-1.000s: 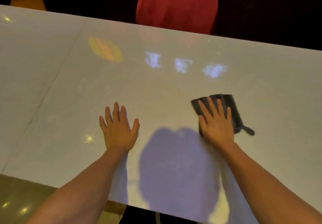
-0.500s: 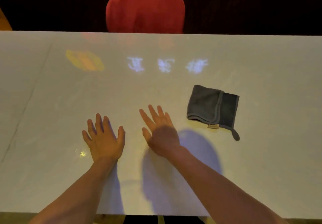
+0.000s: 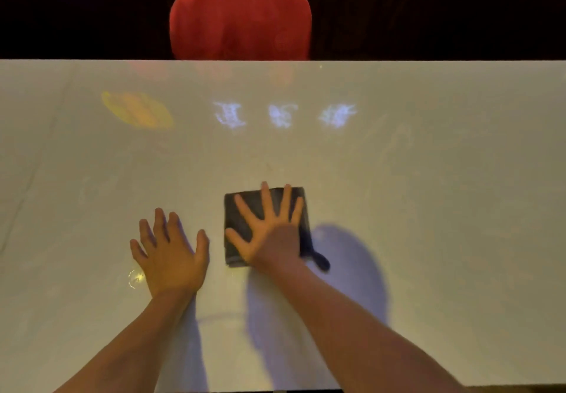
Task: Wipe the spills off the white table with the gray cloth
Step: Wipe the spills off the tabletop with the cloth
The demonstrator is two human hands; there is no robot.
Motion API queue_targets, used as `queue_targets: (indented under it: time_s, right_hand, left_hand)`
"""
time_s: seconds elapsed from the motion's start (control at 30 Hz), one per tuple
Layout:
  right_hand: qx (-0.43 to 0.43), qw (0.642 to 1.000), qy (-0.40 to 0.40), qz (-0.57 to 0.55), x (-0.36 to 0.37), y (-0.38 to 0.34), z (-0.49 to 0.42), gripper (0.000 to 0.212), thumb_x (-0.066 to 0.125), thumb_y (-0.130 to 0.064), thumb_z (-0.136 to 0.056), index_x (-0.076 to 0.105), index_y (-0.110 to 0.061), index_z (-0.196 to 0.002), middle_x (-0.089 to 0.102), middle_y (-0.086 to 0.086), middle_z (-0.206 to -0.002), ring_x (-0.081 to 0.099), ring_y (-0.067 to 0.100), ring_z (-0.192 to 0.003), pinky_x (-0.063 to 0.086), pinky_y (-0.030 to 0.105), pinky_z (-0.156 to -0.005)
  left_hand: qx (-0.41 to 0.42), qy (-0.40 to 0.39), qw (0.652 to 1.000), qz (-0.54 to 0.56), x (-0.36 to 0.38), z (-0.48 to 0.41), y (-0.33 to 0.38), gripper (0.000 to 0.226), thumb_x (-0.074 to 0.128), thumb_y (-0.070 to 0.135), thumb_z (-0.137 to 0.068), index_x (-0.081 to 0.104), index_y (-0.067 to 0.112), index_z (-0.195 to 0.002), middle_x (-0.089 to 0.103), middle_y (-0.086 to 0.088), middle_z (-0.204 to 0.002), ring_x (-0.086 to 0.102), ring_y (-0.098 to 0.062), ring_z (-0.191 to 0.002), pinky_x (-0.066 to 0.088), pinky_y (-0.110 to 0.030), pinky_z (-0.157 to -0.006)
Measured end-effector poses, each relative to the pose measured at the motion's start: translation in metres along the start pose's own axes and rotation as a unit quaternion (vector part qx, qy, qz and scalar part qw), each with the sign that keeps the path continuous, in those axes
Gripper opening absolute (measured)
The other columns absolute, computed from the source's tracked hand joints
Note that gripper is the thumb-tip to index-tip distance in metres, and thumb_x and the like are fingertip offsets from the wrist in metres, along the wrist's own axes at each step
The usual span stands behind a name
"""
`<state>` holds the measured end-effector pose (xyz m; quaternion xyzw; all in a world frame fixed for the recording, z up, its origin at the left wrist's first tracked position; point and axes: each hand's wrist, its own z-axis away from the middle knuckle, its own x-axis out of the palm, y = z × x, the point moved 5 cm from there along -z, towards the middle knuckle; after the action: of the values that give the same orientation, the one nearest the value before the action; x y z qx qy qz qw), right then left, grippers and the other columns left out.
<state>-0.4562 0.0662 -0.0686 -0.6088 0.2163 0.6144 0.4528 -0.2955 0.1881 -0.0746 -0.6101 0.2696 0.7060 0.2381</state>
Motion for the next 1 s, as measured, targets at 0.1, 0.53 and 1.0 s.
queue_targets:
  time_s: [0.1,0.53,1.0]
  right_hand:
    - [-0.139,0.990,0.006,0.013,0.019,-0.038,0.031,0.066,0.039,-0.069,-0.089,0.032,-0.046,-0.150,0.022,0.007,-0.166,0.000,0.050,-0.149,0.002,0.069,-0.116]
    - [0.105,0.994,0.015,0.031,-0.019,0.056,-0.009,0.076,0.028,-0.077,-0.084,0.011,-0.051,-0.153,0.003,0.004,-0.168,-0.006,0.051,-0.148,-0.006,0.070,-0.115]
    - [0.209,0.976,0.058,0.005,-0.034,0.084,-0.017,0.068,0.030,-0.068,-0.092,0.013,-0.047,-0.155,0.002,0.004,-0.168,-0.004,0.050,-0.149,0.001,0.067,-0.117]
  left_hand:
    - [-0.004,-0.004,1.000,-0.006,-0.001,0.001,0.001,0.078,0.012,0.064,-0.091,0.029,0.014,-0.149,0.021,-0.011,-0.165,0.010,-0.038,-0.151,0.012,-0.059,-0.120]
    - [-0.007,-0.009,1.000,0.010,-0.002,0.001,0.000,0.079,0.017,0.064,-0.090,0.029,0.015,-0.151,0.018,-0.008,-0.166,0.007,-0.036,-0.152,0.008,-0.058,-0.121]
    - [-0.016,-0.015,1.000,-0.002,-0.001,0.001,0.002,0.083,0.011,0.067,-0.089,0.023,0.018,-0.154,0.011,-0.006,-0.168,0.002,-0.035,-0.153,0.004,-0.056,-0.122]
